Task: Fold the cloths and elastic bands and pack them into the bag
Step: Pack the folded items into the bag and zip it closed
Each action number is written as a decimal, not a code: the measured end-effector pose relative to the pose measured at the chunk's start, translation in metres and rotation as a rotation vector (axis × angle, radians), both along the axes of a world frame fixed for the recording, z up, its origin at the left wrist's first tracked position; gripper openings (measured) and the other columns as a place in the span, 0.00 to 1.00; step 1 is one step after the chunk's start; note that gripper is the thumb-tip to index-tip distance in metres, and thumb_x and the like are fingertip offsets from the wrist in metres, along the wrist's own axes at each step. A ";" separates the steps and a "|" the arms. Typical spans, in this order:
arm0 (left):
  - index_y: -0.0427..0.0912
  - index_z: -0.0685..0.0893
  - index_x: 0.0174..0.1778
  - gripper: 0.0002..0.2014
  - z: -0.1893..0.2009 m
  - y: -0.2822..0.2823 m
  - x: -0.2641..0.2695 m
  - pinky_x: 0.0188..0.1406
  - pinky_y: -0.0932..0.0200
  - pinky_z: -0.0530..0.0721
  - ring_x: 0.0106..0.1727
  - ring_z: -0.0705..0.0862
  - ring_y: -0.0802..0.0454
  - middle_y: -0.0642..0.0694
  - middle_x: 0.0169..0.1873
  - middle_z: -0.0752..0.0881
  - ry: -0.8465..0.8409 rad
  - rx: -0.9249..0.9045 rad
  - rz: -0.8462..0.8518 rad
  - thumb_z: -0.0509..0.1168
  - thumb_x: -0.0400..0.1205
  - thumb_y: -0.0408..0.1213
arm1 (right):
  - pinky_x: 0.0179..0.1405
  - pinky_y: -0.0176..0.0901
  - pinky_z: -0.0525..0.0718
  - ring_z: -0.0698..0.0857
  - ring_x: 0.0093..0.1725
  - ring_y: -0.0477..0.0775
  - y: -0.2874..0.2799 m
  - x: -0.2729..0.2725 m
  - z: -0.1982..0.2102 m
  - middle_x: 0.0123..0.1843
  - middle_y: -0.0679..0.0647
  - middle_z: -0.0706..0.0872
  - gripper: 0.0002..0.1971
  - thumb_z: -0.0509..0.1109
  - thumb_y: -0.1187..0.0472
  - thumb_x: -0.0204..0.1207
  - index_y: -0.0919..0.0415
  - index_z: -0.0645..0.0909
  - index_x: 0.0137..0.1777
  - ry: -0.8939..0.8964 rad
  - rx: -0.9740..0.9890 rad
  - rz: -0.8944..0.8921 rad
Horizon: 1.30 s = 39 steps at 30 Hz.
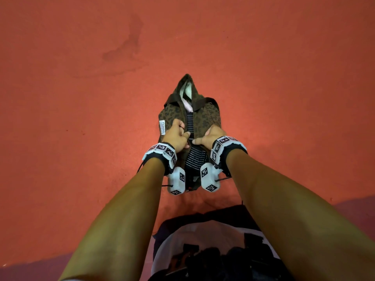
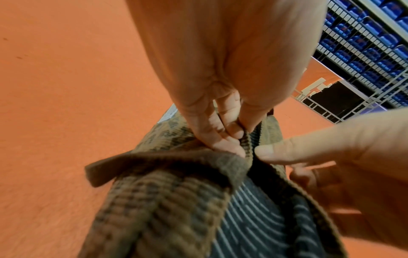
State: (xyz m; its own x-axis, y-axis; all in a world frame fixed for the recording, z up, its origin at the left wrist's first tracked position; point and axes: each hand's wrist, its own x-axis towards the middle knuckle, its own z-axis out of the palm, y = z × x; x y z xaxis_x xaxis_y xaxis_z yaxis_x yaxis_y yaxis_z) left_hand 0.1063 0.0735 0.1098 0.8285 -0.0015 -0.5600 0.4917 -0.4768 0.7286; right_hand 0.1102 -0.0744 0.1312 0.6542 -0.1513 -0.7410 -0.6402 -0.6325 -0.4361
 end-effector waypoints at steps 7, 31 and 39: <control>0.46 0.67 0.51 0.10 -0.002 -0.001 0.002 0.41 0.36 0.90 0.25 0.80 0.51 0.50 0.32 0.71 -0.007 0.038 0.024 0.64 0.86 0.32 | 0.30 0.45 0.74 0.77 0.36 0.57 -0.005 -0.008 0.007 0.44 0.57 0.77 0.25 0.77 0.66 0.67 0.55 0.66 0.56 0.117 0.037 0.141; 0.46 0.83 0.47 0.13 0.002 0.047 -0.041 0.45 0.59 0.83 0.44 0.86 0.53 0.51 0.42 0.88 0.157 0.136 -0.121 0.79 0.74 0.44 | 0.51 0.47 0.82 0.85 0.57 0.63 0.004 -0.025 0.017 0.56 0.61 0.85 0.23 0.73 0.48 0.78 0.68 0.81 0.61 0.129 -0.180 0.177; 0.42 0.88 0.51 0.15 0.016 0.044 -0.028 0.57 0.51 0.87 0.50 0.89 0.47 0.48 0.47 0.91 0.087 0.183 -0.040 0.80 0.72 0.43 | 0.53 0.64 0.88 0.90 0.51 0.67 0.007 -0.006 -0.016 0.54 0.62 0.87 0.31 0.89 0.52 0.49 0.59 0.77 0.49 0.139 0.022 -0.014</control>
State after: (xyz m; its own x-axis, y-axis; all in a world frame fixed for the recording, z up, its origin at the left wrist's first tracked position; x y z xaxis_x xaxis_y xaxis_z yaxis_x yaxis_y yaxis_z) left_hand 0.0787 0.1175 0.1256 0.7782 0.0747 -0.6236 0.5271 -0.6176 0.5838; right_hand 0.1038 -0.0673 0.1157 0.5427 -0.1422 -0.8278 -0.7040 -0.6145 -0.3560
